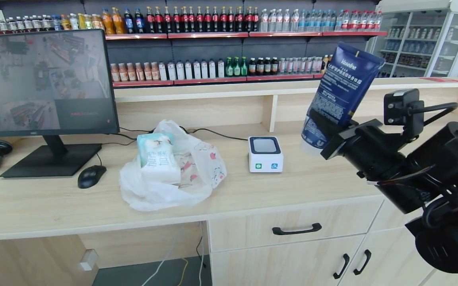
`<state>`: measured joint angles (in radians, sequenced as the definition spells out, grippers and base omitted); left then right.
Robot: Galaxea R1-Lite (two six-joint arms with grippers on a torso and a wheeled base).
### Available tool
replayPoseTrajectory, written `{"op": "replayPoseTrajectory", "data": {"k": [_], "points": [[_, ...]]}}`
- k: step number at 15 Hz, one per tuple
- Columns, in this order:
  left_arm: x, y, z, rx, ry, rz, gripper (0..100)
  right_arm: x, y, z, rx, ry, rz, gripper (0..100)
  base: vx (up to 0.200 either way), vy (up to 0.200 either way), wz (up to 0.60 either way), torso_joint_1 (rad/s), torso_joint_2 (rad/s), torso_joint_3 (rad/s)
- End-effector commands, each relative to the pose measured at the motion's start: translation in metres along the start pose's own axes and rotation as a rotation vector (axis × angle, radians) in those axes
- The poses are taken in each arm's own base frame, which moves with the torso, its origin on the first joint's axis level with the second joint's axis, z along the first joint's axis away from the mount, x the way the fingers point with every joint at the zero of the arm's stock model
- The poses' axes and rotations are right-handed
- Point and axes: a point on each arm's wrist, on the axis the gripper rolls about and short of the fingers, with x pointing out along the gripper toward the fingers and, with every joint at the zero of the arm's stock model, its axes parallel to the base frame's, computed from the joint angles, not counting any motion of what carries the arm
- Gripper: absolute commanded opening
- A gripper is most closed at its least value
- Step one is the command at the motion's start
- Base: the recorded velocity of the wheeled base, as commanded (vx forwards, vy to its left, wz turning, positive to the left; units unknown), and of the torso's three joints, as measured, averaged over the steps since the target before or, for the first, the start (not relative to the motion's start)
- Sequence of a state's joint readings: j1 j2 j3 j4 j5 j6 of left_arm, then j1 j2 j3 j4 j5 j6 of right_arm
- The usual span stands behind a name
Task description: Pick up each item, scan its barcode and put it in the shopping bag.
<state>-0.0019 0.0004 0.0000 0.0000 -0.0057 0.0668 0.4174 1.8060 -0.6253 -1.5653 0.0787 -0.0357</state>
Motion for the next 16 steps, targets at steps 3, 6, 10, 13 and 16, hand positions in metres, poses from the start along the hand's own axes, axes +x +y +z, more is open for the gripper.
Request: {"op": "replayPoseTrajectory", "data": {"k": [3,6,10,13,16], "points": [[0.0,0.0,0.0,-0.002,0.0,0.0,100,-0.002,0.001,0.0,0.015,0.001,0.002,0,0.0,0.2,0.0,0.009,0.01,0.001],[0.0,0.0,0.0,-0.01,-0.002,0.0,100,0.0,0.001,-0.007,0.018,0.019,0.003,0,0.0,0.2,0.0,0.006,0.0,0.001],[0.0,0.0,0.0,-0.012,-0.003,0.0,100,-0.001,0.012,-0.012,0.032,0.039,0.035,0,0.0,0.2,0.0,0.001,0.0,0.0],[0.0,0.0,0.0,0.024,-0.002,0.0,100,-0.002,0.018,-0.014,0.04,0.049,0.054,0,0.0,0.133,0.0,0.002,0.0,0.002],[0.0,0.0,0.0,0.024,-0.002,0.0,100,-0.006,0.018,-0.017,0.041,0.07,0.055,0,0.0,0.0,0.0,0.0,0.0,0.0]]}}
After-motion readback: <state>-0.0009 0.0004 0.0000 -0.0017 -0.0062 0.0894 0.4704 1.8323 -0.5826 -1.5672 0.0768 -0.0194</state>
